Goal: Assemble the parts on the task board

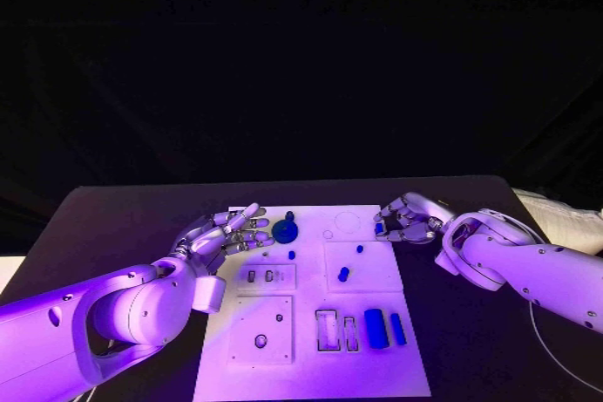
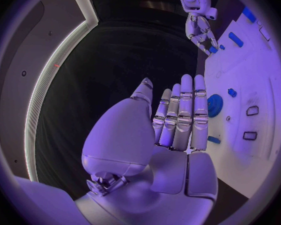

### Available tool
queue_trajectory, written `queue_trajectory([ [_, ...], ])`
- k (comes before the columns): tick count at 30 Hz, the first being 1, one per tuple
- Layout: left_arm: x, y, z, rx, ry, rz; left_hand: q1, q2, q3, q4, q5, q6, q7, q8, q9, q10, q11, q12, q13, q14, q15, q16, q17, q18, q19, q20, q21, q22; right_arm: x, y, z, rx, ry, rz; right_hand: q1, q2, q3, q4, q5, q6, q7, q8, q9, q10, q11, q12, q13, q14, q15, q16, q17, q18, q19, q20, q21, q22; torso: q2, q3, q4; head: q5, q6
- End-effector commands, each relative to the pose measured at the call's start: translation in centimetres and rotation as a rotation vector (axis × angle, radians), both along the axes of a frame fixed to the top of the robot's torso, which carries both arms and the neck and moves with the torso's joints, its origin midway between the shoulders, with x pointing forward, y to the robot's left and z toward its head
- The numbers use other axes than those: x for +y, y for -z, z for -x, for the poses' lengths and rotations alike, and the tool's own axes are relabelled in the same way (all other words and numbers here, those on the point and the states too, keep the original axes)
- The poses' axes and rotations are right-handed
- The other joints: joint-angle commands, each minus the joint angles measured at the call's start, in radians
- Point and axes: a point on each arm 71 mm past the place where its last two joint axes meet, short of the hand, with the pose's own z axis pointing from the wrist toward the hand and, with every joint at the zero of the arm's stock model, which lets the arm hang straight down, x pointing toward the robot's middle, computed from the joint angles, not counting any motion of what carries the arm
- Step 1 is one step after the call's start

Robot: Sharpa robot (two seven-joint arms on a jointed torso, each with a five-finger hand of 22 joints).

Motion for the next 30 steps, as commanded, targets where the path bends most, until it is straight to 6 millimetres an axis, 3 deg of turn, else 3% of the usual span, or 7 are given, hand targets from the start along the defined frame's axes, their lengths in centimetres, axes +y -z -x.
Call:
queue_trajectory([
  [1,-0.28,-0.16,0.06,-0.013,0.022,0.013,0.002,0.007,-0.001,-0.005,0.002,-0.004,0.004,-0.005,-0.001,-0.006,0.002,-0.006,-0.001,-0.007,0.002,0.003,0.001,0.011,0.003,0.005,-0.003,-0.001,0.12,0.34,0.01,0.013,-0.022,0.017,0.009,0.023,0.011,-0.005,-0.028,0.013,-0.002,0.006,0.002,0.025,-0.001,0.005,0.13,0.079,0.003,0.006,0.143,-0.003,0.006,-0.003,0.003,0.083,0.0,-0.0004,-0.0002,-0.001,-0.002],
  [19,-0.33,-0.14,0.05,-0.011,0.024,0.012,0.002,0.007,-0.001,-0.005,0.002,-0.004,0.004,-0.005,-0.001,-0.006,0.002,-0.006,-0.001,-0.007,0.002,0.003,0.001,0.011,0.003,0.005,-0.003,-0.001,0.31,0.95,-0.07,0.022,-0.024,0.017,0.02,0.062,0.059,-0.031,-0.105,0.081,-0.024,0.017,0.01,0.029,-0.02,0.011,0.137,0.08,-0.012,0.009,0.149,-0.004,0.011,-0.015,0.006,0.091,-0.001,-0.0012,-0.0005,-0.001,-0.008],
  [30,-0.34,-0.11,0.06,-0.008,0.023,0.01,0.002,0.009,-0.001,-0.006,0.002,-0.004,0.005,-0.005,-0.001,-0.006,0.003,-0.006,-0.002,-0.008,0.002,0.003,0.003,0.011,0.003,0.005,-0.004,-0.002,0.76,0.25,-0.08,-0.053,0.043,-0.012,0.0,0.089,0.085,-0.029,-0.101,0.133,-0.047,0.032,0.019,0.034,-0.038,0.015,0.14,0.081,-0.028,0.009,0.151,-0.005,0.014,-0.028,0.008,0.094,-0.002,-0.0014,0.0005,-0.006,-0.004],
])
